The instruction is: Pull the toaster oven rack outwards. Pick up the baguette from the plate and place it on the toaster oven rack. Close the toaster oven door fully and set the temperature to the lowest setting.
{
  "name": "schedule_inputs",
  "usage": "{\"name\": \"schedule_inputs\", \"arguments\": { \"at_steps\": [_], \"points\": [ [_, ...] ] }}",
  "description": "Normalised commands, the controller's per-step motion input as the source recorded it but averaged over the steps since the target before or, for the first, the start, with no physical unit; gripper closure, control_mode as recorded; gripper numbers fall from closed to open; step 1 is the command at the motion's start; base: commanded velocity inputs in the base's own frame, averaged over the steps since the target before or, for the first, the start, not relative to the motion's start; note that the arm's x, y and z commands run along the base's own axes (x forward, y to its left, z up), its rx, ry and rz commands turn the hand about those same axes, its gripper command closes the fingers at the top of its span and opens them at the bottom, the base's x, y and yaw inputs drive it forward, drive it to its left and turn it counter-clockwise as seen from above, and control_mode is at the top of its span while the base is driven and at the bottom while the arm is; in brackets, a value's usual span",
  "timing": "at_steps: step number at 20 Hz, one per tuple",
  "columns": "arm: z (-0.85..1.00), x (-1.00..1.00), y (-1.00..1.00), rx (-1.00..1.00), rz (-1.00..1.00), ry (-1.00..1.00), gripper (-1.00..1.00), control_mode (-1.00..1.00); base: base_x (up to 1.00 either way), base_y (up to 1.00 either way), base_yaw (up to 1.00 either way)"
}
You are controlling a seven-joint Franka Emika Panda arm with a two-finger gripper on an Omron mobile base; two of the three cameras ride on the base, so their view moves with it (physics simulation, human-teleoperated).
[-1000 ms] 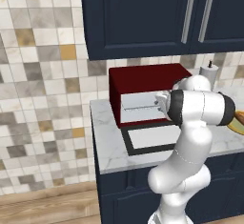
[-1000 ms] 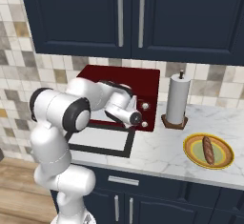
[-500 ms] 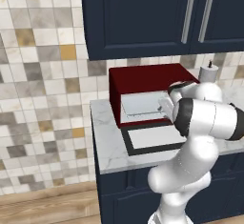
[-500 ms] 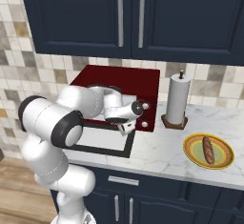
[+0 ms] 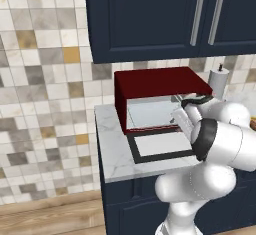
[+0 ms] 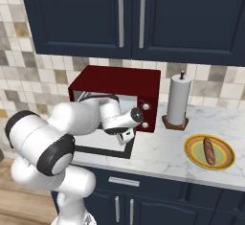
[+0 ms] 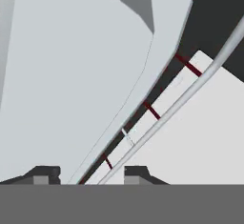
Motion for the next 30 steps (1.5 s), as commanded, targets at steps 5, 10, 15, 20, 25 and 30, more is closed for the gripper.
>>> {"name": "schedule_inputs", "arguments": {
  "at_steps": [5, 10, 15, 20, 25, 30],
  "points": [
    [-0.26, -1.0, -0.18, -0.07, 0.0, 0.3, 1.0, -1.0, 0.0, 0.0, 0.0],
    [0.28, -0.98, -0.37, -0.05, 0.0, 0.21, 1.0, -1.0, 0.0, 0.0, 0.0],
    [0.85, -0.73, -0.4, 0.02, 0.03, -0.23, 1.0, -1.0, 0.0, 0.0, 0.0],
    [1.0, -0.27, -0.43, 0.05, 0.07, -0.03, 1.0, -1.0, 0.0, 0.0, 0.0],
    [0.95, -0.25, -0.38, 0.01, 0.04, 0.03, 1.0, -1.0, 0.0, 0.0, 0.0],
    [0.23, -0.01, -0.21, -0.01, 0.02, 0.28, 1.0, -1.0, 0.0, 0.0, 0.0]
  ]
}}
